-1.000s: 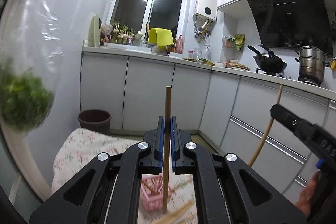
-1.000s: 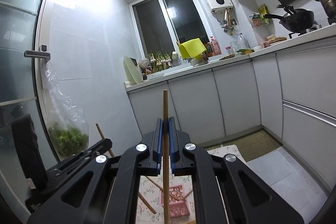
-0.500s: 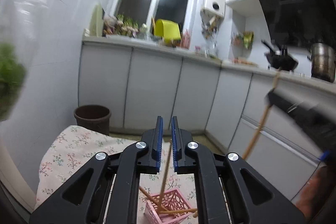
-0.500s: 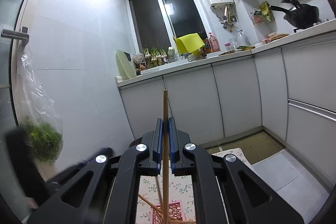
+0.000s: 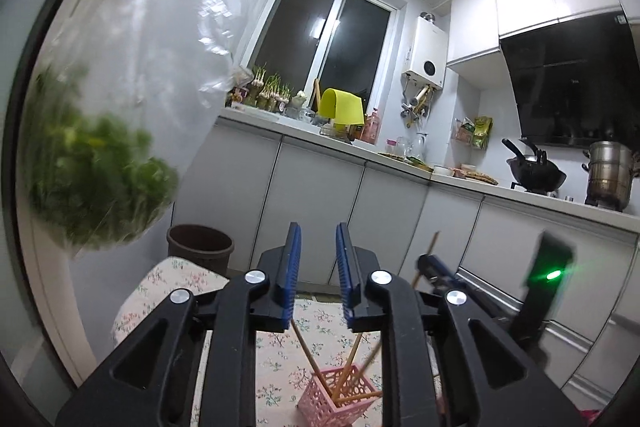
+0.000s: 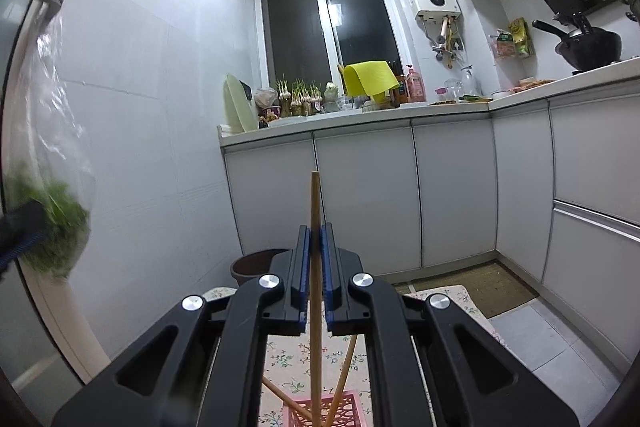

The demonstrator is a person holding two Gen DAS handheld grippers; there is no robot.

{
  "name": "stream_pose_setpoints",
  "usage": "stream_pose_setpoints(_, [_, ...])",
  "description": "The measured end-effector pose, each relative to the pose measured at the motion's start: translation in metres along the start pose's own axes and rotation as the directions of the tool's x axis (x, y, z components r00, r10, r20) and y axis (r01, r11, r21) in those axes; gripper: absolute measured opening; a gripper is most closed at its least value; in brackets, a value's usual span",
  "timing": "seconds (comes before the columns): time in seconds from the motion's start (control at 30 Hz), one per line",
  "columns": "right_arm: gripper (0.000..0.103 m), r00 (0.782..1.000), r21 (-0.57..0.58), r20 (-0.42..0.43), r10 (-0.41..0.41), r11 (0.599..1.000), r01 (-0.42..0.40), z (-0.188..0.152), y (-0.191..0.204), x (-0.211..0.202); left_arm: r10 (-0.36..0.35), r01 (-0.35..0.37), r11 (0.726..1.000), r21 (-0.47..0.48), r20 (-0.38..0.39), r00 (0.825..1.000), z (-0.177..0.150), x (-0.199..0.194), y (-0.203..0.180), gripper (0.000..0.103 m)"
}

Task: Organize utensils
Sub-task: 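Open both tools above the pink holder to drop the chopsticks in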

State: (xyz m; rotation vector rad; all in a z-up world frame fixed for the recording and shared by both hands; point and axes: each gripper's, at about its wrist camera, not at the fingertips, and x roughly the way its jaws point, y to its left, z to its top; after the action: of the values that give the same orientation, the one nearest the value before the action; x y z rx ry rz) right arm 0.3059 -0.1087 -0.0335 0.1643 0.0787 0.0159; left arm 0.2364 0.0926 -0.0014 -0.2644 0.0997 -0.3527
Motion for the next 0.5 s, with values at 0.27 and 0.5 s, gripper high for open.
stream_pose_setpoints(0.27, [0.037,0.999,-0.042,-0.016,-0.05,0.998,0.049,0.005,0.009,-0.006,0.048,-0.048,0.999,-0.024,0.0,0.999,0.003,-0.014,0.023,0.04])
stream_pose_setpoints(0.5, [0.065,0.991,-0.051,0.012,-0.13,0.99,0.13,0.029,0.013,-0.052,0.06,-0.061,0.998,-0.026,-0.048,0.997,0.009,-0.022,0.015,0.067])
